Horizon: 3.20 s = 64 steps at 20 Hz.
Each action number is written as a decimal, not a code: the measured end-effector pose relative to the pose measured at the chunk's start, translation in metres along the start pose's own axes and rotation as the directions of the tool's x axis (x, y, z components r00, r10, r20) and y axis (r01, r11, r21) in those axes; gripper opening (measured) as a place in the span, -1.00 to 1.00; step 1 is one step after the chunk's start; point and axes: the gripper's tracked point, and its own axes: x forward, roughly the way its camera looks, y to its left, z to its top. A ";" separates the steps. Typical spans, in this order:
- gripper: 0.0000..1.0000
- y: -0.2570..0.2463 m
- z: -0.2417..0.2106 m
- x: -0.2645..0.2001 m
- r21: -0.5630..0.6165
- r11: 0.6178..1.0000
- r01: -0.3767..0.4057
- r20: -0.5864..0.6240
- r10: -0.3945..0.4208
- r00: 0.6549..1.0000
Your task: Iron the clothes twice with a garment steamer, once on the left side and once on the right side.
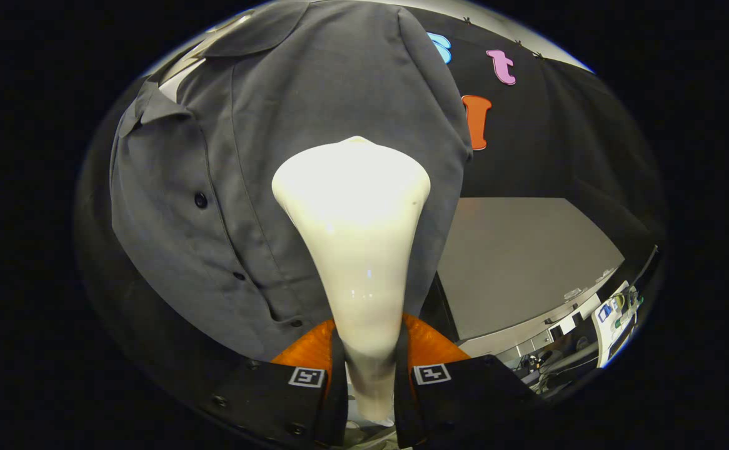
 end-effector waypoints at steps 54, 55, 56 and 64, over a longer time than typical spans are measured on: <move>-0.24 -0.002 -0.153 0.027 0.019 1.000 -0.004 -0.206 0.008 0.979; -0.24 0.000 -0.142 0.020 0.021 1.000 -0.008 -0.186 0.012 0.983; -0.25 0.007 -0.130 0.011 0.021 1.000 -0.013 -0.162 0.016 0.987; -0.25 0.046 -0.051 -0.039 0.033 0.999 -0.042 -0.016 0.043 0.999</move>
